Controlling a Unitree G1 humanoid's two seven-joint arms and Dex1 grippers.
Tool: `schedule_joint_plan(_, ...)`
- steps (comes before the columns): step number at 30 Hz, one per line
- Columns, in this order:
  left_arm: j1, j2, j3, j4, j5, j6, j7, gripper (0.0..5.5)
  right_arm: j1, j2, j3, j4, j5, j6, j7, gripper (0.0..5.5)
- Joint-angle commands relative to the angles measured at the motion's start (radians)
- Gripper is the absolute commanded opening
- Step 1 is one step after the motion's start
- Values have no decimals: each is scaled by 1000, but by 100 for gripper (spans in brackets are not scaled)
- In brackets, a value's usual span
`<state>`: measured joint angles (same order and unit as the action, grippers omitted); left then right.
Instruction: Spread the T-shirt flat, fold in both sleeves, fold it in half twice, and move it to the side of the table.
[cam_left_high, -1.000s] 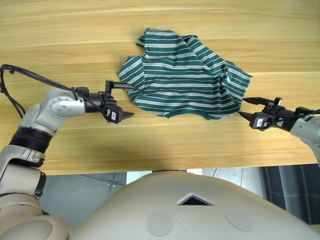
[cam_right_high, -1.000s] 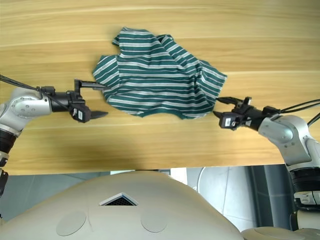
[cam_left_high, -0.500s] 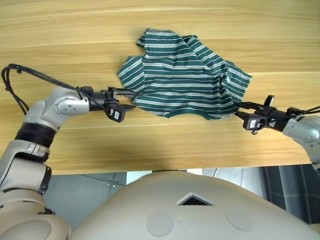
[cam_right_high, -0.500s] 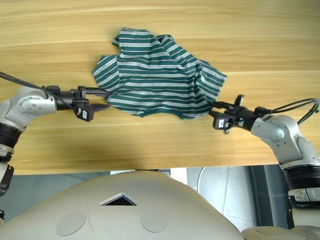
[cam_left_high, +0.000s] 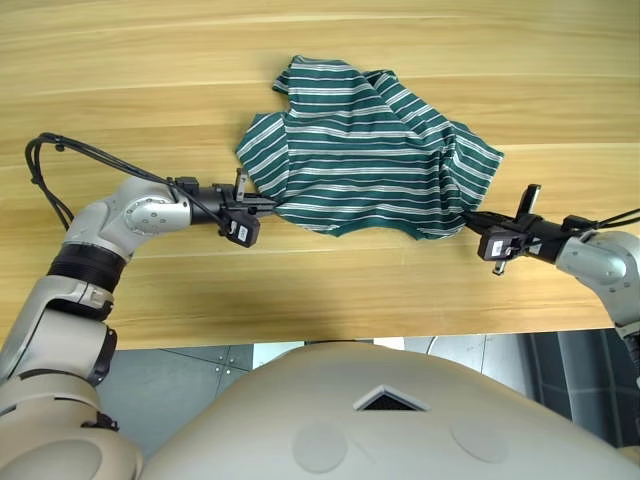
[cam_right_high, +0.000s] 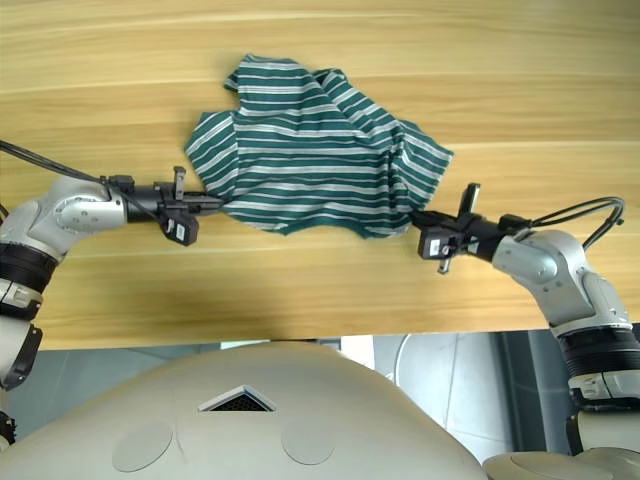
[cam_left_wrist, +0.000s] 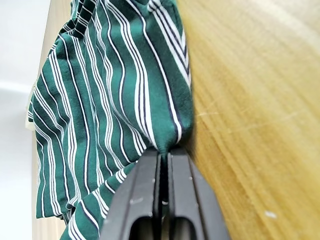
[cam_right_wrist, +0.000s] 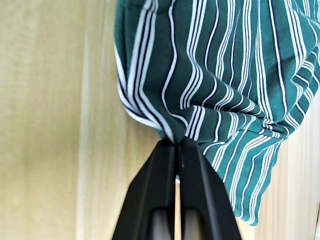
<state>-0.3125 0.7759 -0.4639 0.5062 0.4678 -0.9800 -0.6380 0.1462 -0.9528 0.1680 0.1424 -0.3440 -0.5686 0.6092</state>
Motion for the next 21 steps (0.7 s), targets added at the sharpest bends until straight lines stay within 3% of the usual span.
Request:
schedule_joint_plan(1,-18,8,3,16,-2,-5,-4,2,-2,7,10,16,-20,22,6,0)
schedule_joint_plan(8,-24,18,20,26,-24,-7,-2,2,-3,1,-2,-1,9,7,11,0)
schedule_joint_plan(11,-32,40,59,6,-140,3,-32,2,-14,5,-32,-22,55,-7,3,0)
schedule_joint_plan(13,-65,59,112,-9,-251,22,-51,2,-79,28,-58,-3,102,0,-8,0)
schedule_joint_plan(17,-238,93,293,22,-460,55,-32,2,-389,91,-168,126,140,86,-141,0)
schedule_joint_plan(21,-306,143,448,-32,-639,105,-52,2,-514,47,-305,90,306,116,-117,0)
